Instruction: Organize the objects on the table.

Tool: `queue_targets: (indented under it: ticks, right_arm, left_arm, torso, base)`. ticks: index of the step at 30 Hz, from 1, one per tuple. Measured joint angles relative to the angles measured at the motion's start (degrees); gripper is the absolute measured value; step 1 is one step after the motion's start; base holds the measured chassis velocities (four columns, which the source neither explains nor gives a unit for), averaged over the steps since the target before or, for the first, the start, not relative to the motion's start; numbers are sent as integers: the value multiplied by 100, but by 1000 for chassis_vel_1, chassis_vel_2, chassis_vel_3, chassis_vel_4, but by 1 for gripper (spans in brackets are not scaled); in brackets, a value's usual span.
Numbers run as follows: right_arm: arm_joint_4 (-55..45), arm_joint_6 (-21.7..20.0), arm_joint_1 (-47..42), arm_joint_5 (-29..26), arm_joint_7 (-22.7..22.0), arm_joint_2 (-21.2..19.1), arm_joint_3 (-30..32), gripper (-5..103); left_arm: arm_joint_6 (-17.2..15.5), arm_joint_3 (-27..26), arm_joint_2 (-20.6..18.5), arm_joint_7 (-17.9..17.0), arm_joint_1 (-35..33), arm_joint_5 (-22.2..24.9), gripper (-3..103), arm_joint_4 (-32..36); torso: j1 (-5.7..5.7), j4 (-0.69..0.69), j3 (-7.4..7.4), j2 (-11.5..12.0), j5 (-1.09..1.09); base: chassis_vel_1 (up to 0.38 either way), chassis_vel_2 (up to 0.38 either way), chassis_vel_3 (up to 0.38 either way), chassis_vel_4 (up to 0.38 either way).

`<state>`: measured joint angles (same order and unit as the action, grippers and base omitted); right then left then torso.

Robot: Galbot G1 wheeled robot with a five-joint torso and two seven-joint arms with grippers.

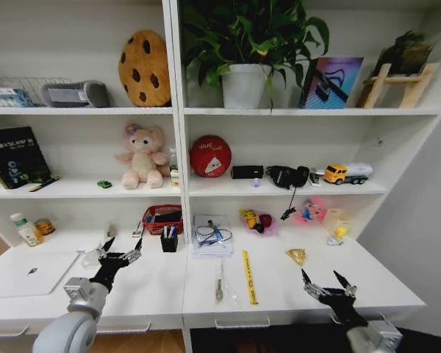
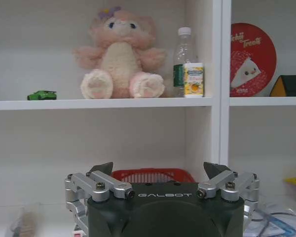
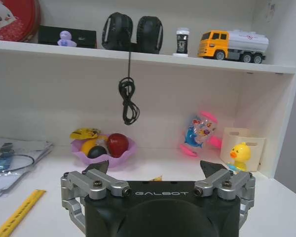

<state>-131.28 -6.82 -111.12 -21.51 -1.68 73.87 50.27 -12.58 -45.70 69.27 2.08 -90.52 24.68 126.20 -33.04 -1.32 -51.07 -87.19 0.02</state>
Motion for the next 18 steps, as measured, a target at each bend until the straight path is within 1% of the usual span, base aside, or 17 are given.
queue_targets:
  ticks: [4, 5, 8, 10, 13, 15, 16, 17, 18]
  right_arm:
    - [25, 55, 6, 20, 2, 4, -20, 100]
    - [85, 187, 35, 102, 3, 5, -46, 100]
    - [170, 303, 106, 236, 40, -8, -47, 100]
    - [189, 301, 155, 228, 51, -33, -40, 100]
    - [238, 203, 295, 104, 137, -116, 29, 100]
    - [414, 22, 551, -99, 377, -286, 139, 100]
    - [414, 22, 551, -99, 377, -286, 139, 100]
    - [529, -89, 693, -224, 424, -392, 154, 100]
    - [728, -273, 961, -481, 346, -570, 104, 100]
  left_arm:
    - [0, 1, 0, 1, 0, 0, 100, 0]
    - [0, 2, 0, 4, 0, 0, 100, 0]
    - [0, 2, 0, 4, 0, 0, 100, 0]
    - [0, 2, 1, 4, 0, 0, 100, 0]
    - [0, 2, 1, 3, 0, 0, 100, 0]
    - [0, 0, 0, 0, 0, 0, 100, 0]
    - [0, 0, 0, 0, 0, 0, 100, 0]
    - [0, -1, 0, -1, 0, 0, 100, 0]
    - [0, 0, 0, 0, 0, 0, 100, 0]
  torso:
    - [-1, -1, 0, 0, -2]
    - [-1, 0, 0, 0, 2]
    - [-1, -1, 0, 0, 1]
    - [-1, 0, 0, 0, 1]
    - [0, 0, 0, 0, -2]
    - [0, 1, 0, 0, -3]
    - [0, 1, 0, 0, -3]
    - [0, 0, 0, 0, -3]
    - [0, 0, 0, 0, -3]
  base:
    - [-212, -202, 205, 192]
    - [-135, -166, 157, 169]
    - [-114, -151, 122, 126]
    - [-49, -100, 79, 45]
    - [0, 0, 0, 0]
    - [55, 60, -48, -45]
    - [55, 68, -68, -45]
    - [34, 68, -68, -54]
    - [0, 0, 0, 0]
